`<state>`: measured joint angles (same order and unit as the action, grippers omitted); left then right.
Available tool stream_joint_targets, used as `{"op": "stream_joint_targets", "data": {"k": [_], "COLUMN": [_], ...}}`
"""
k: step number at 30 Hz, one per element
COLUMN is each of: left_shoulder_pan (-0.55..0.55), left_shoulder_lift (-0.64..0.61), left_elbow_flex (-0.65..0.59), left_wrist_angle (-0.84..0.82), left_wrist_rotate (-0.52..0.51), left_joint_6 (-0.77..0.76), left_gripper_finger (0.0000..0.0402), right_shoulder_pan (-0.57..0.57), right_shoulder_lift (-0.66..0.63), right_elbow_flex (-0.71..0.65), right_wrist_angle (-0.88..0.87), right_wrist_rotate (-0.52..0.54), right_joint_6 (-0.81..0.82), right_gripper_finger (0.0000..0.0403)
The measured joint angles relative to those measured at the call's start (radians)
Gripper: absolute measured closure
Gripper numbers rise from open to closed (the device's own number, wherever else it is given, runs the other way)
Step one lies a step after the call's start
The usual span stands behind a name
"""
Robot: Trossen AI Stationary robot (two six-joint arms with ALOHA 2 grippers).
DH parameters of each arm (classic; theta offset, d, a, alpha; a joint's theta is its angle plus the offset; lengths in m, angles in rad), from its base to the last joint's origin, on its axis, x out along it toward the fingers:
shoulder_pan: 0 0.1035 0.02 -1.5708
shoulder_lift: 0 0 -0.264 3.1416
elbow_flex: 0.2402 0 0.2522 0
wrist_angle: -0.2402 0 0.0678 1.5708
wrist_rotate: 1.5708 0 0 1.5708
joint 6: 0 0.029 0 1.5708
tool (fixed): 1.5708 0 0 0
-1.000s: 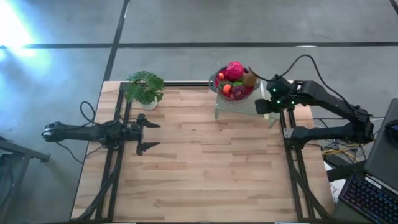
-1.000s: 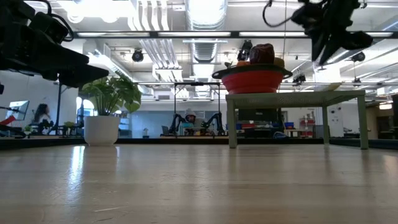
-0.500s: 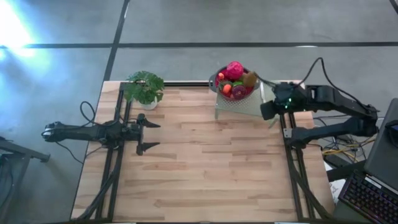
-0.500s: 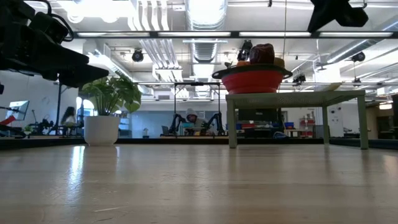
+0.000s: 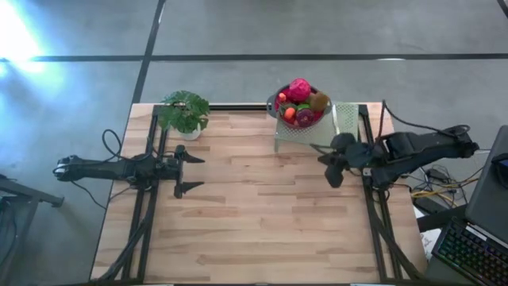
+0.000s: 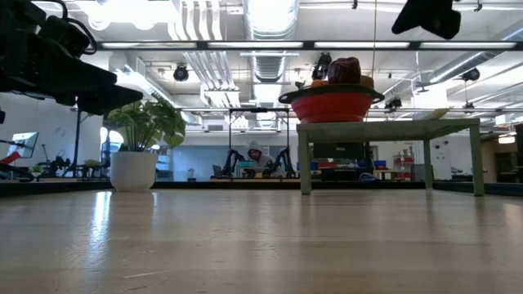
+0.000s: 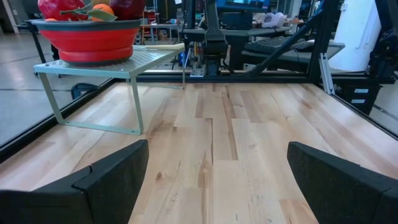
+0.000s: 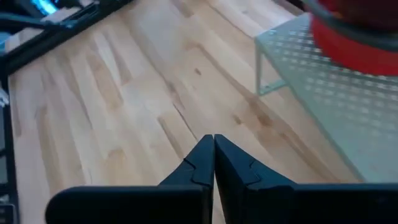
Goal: Pick & Place Fruit
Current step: Return to Home Position
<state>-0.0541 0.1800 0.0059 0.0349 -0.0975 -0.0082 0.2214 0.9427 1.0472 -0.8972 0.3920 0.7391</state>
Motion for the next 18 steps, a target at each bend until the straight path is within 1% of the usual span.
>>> {"op": "stream_joint_targets", "data": {"k": [2,7,9,13,18], "left_shoulder_pan": [0.0,0.0,0.0,0.0,0.0], "left_shoulder_lift": [0.0,0.0,0.0,0.0,0.0], "left_elbow_flex": [0.0,0.0,0.0,0.0,0.0], "left_wrist_angle": [0.0,0.0,-0.001,-0.002,-0.002], "left_wrist_rotate": [0.0,0.0,0.0,0.0,0.0], "left_joint_6": [0.0,0.0,0.0,0.0,0.0], "left_gripper_finger": [0.0014,0.0014,0.0014,0.0014,0.0014], "right_shoulder_pan": [0.007,0.002,0.001,0.001,0.001], "right_shoulder_lift": [-0.006,-0.048,-0.089,-0.219,-0.419], "right_elbow_flex": [-0.058,-0.238,-0.315,-0.467,-0.628], "right_wrist_angle": [0.069,0.274,0.349,0.491,0.664], "right_wrist_rotate": [-0.028,-0.209,-0.251,-0.272,-0.356], "right_joint_6": [-0.037,-0.147,-0.179,-0.239,-0.347], "right_gripper_finger": [0.0394,0.0394,0.0394,0.0395,0.0394]}}
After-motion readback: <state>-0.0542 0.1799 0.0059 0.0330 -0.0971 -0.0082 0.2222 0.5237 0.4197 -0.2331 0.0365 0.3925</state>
